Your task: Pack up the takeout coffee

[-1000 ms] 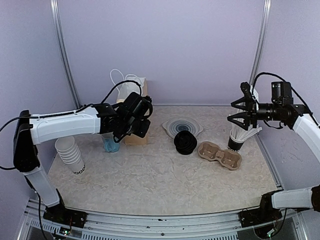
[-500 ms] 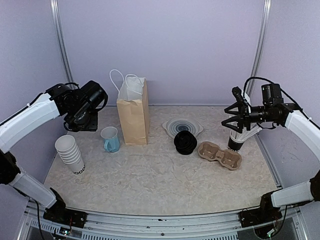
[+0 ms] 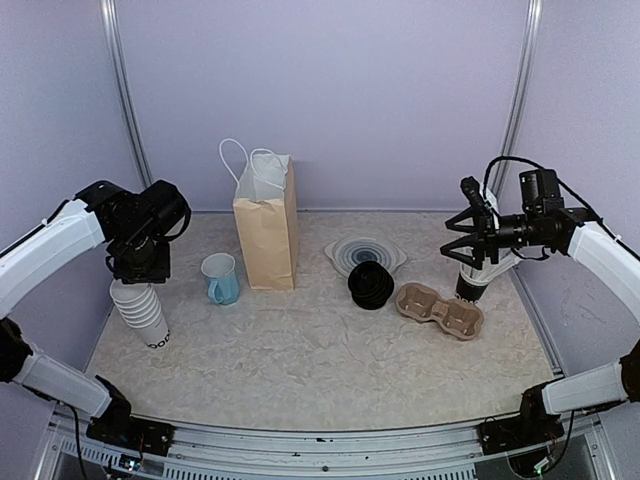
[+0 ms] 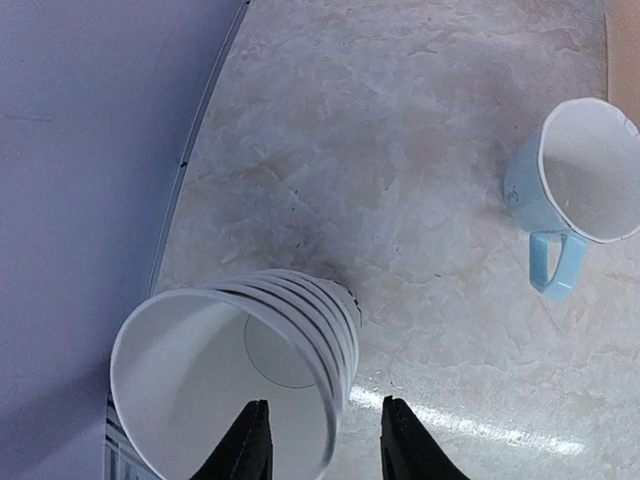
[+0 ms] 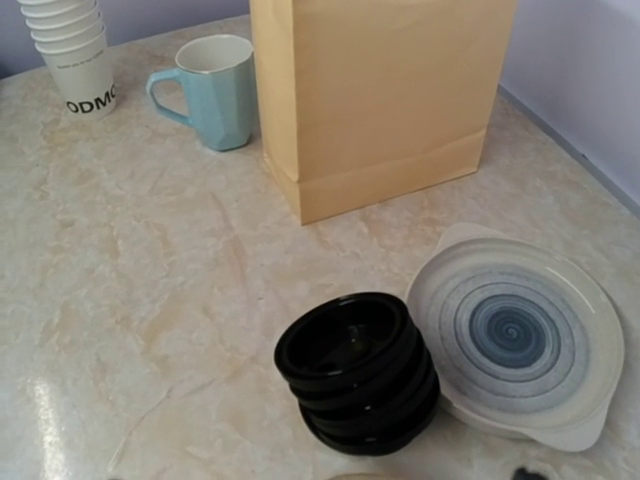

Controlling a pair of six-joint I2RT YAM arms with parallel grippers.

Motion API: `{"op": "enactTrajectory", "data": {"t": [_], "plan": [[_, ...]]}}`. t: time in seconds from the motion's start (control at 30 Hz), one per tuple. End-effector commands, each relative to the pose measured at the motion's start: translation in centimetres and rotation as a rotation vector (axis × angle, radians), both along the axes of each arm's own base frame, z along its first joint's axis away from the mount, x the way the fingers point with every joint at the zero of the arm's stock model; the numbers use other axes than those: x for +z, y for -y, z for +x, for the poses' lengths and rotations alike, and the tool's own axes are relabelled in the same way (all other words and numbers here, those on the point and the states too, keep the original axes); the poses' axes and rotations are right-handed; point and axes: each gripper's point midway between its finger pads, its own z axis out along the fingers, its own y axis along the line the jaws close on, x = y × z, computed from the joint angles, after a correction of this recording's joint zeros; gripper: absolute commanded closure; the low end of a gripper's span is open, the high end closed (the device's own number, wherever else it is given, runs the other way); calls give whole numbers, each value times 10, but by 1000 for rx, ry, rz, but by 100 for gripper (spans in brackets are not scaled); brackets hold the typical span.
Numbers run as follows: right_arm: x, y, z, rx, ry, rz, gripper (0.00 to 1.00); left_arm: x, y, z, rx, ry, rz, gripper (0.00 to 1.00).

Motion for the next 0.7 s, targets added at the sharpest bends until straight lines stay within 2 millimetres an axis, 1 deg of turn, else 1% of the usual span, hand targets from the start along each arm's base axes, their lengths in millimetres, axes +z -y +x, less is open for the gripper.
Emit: {"op": "enactTrajectory", "data": {"t": [0.0,0.07,0.13,0.23,0.37,0.6,0.67], "plan": [[-1,-5,-6,23,12,2,19,-1,-16,-11,49,-7,-5,70],[-1,-5,-5,25,10,3,18,1,-17,-11,48,-3,-4,77],[-1,-6,-4,29,9,4,18,1,-16,-10,49,-2,-7,82],[-2,-7,-4,31,6,2,19,-3,-16,-11,42,-20,-4,88],[-2,-7,-5,28,9,-2,19,-8,-16,-12,42,-34,3,89],[-5,-6,-6,23,8,-8,18,-13,-16,-10,40,-56,20,84],[-5,-6,-6,22,10,-8,18,-13,-16,-9,38,-59,21,90]]}}
